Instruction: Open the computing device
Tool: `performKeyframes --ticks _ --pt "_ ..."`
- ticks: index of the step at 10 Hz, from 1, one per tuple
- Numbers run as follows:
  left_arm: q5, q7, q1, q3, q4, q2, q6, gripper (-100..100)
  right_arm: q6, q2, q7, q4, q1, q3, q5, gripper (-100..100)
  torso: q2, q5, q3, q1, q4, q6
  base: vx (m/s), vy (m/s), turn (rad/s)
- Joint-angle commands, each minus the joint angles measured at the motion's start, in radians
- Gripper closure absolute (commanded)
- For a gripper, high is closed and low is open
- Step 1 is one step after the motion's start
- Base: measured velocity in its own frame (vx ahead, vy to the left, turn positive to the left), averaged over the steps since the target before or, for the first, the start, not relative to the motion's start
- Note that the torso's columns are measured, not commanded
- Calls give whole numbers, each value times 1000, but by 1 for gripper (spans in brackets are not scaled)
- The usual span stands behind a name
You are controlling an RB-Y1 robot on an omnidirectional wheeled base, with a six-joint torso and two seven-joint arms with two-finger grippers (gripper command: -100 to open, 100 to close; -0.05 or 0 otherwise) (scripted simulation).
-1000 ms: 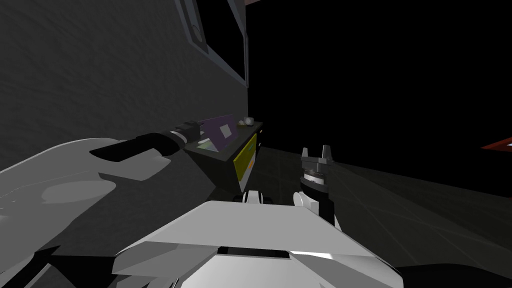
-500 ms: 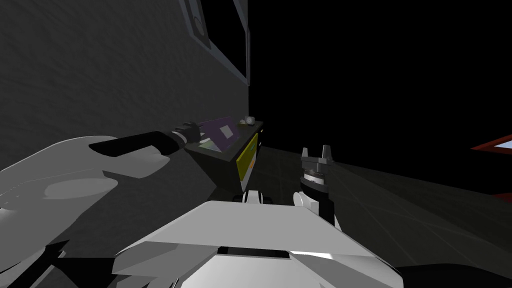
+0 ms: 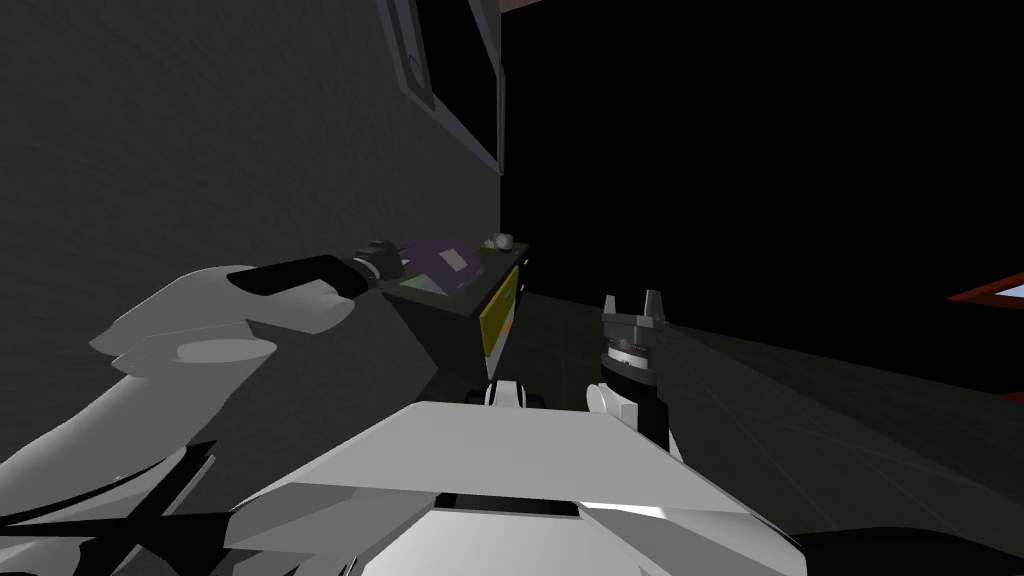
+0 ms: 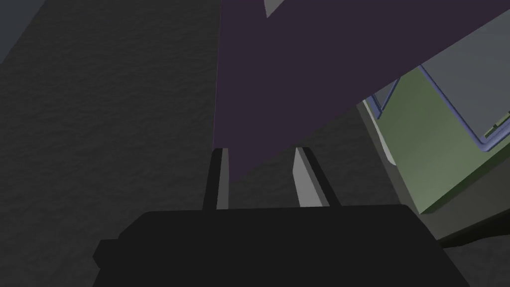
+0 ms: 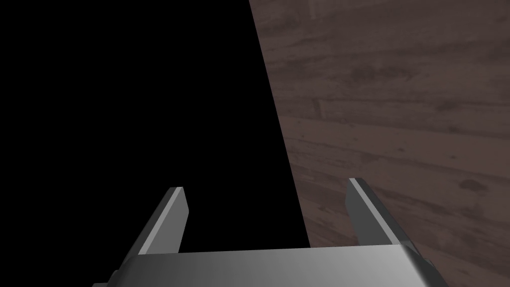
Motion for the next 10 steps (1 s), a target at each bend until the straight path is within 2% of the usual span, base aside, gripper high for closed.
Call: performKeyframes --ticks 1,3,5,6,7,8,10 --pt "-24 -13 -79 -62 86 -68 -51 100 0 0 0 0 0 0 0 0 5 1 3 5 1 0 -117 74 29" --pt "-24 -13 -131 -62 137 -68 -51 100 0 0 0 0 0 0 0 0 5 0 3 2 2 -1 -37 21 -4" --pt "-24 -13 -136 -62 189 -68 -51 100 0 0 0 0 0 0 0 0 1 -1 1 -1 1 0 5 -4 -1" --pt "-44 -23 -185 -115 221 -122 -91 100 0 0 0 0 0 0 0 0 1 1 1 1 -1 0 -100 44 80" --pt "-59 27 -219 -143 244 -72 -99 -100 0 0 0 0 0 0 0 0 6 3 4 6 0 0 -187 67 -338" --pt "-59 27 -250 -171 272 -72 -99 -100 0 0 0 0 -1 0 0 0 9 3 6 6 1 2 -144 36 -180" --pt "-59 27 -268 -179 320 -72 -99 -100 0 0 0 0 0 0 0 0 -3 2 -1 2 -2 -1 -39 11 29"
